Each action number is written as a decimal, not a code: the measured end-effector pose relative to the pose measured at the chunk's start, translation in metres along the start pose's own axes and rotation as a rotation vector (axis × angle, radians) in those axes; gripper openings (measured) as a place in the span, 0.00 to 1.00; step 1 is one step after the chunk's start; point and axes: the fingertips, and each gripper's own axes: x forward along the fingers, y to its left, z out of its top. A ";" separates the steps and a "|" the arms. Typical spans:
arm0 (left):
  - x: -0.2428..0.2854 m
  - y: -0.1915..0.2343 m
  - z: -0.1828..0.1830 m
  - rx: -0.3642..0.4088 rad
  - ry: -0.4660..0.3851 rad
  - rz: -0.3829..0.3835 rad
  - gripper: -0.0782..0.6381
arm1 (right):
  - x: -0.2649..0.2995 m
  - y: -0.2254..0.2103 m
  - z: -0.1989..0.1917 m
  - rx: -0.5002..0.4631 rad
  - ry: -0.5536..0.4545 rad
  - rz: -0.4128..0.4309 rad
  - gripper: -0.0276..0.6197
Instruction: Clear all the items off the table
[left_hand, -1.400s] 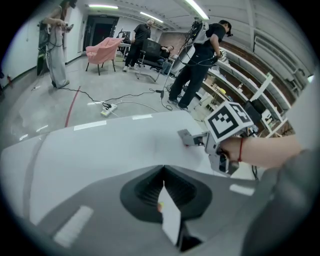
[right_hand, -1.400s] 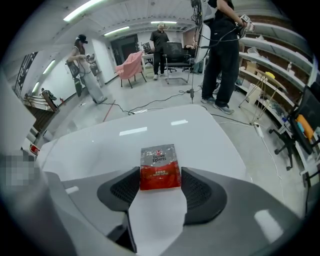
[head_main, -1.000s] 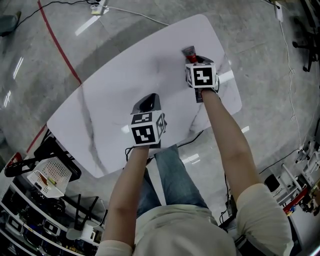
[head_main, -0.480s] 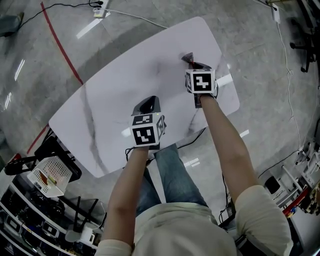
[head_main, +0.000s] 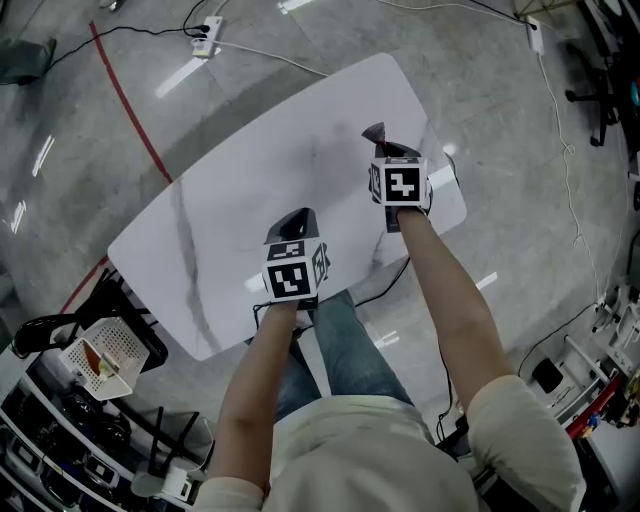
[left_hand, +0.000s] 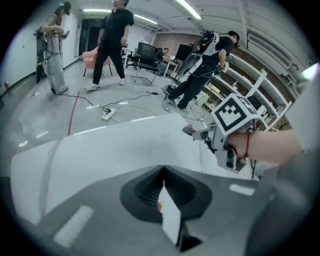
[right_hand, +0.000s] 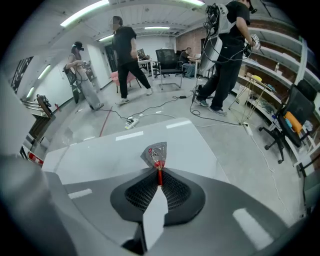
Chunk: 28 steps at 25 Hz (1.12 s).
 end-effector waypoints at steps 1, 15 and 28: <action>-0.003 -0.002 0.000 0.002 -0.001 -0.002 0.12 | -0.005 0.001 0.000 0.001 -0.003 0.000 0.08; -0.056 -0.015 0.012 -0.006 -0.042 0.006 0.12 | -0.074 0.016 0.013 0.004 -0.049 0.005 0.08; -0.113 -0.001 -0.004 -0.073 -0.089 0.035 0.12 | -0.139 0.057 0.013 -0.048 -0.090 0.032 0.08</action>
